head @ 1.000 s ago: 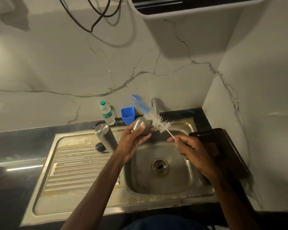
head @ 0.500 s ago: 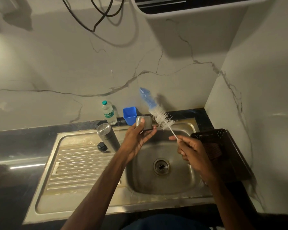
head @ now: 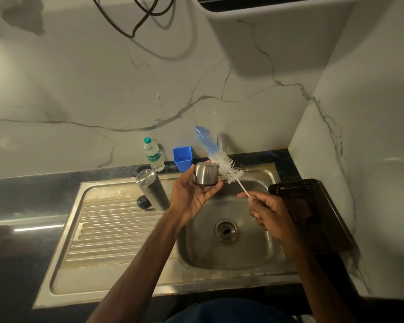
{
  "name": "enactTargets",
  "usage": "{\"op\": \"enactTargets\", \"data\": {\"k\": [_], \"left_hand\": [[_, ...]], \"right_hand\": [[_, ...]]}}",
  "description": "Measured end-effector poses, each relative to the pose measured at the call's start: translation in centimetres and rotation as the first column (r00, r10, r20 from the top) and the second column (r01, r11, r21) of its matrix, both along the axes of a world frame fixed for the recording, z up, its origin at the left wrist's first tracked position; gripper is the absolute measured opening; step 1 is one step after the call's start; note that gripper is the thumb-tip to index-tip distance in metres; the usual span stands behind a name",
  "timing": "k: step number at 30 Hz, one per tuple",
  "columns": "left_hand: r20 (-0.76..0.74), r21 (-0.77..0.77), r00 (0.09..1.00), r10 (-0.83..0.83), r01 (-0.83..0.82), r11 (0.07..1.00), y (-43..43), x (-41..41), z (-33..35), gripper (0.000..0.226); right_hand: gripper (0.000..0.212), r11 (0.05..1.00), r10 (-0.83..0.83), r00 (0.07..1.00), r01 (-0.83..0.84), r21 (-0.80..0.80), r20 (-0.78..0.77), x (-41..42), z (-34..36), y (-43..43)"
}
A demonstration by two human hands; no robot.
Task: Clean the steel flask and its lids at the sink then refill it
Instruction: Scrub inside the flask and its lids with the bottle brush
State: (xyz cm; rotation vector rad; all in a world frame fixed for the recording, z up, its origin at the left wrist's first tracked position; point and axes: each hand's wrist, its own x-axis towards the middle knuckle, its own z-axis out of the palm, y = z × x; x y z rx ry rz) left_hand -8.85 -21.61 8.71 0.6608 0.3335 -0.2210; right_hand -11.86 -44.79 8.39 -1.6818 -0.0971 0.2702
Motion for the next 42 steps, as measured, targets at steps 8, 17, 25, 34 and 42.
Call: {"op": "enactTargets", "data": {"k": [8,17,25,34,42], "left_hand": [[-0.027,0.027,1.000,-0.006,0.007,1.000,-0.2,0.3,-0.7,0.055],[-0.062,0.065,0.998,0.004,0.000,0.998,-1.6,0.0,-1.3,0.046],[0.012,0.162,0.995,0.100,-0.101,0.982,-0.4,0.4,-1.4,0.050],[0.154,0.289,0.988,0.011,-0.056,0.956,-1.3,0.4,-0.2,0.027],[0.142,0.266,0.990,0.007,-0.045,0.963,-1.2,0.0,0.1,0.057]], "right_hand": [[0.027,0.997,0.043,0.994,-0.036,-0.065,0.101,-0.1,-0.5,-0.1],[0.024,0.993,0.034,0.984,-0.013,-0.117,0.176,0.2,-0.4,0.8],[0.027,0.992,0.019,0.975,0.009,-0.125,0.221,-1.4,-1.1,0.2],[0.026,0.981,-0.011,0.969,0.059,-0.184,0.248,-0.4,0.2,1.3],[0.026,0.982,-0.012,0.952,0.069,-0.176,0.307,-0.8,0.4,1.4]]}}
